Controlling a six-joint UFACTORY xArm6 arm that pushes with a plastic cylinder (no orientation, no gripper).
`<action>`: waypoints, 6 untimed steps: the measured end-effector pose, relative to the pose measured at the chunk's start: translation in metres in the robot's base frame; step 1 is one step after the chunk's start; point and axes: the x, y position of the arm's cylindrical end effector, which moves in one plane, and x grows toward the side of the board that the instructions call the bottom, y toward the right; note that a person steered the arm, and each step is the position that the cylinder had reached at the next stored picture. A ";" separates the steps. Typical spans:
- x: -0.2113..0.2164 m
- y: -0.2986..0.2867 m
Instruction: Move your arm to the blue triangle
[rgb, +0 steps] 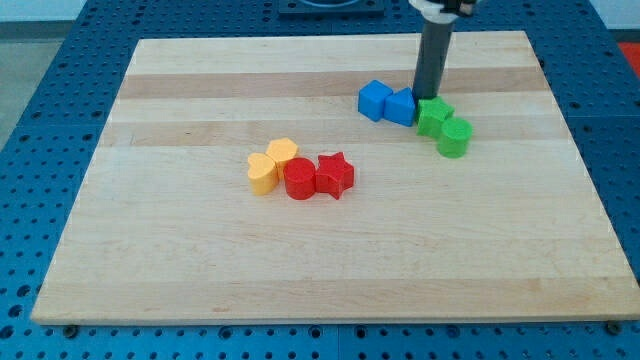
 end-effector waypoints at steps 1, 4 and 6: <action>0.013 0.000; -0.035 0.012; -0.038 -0.003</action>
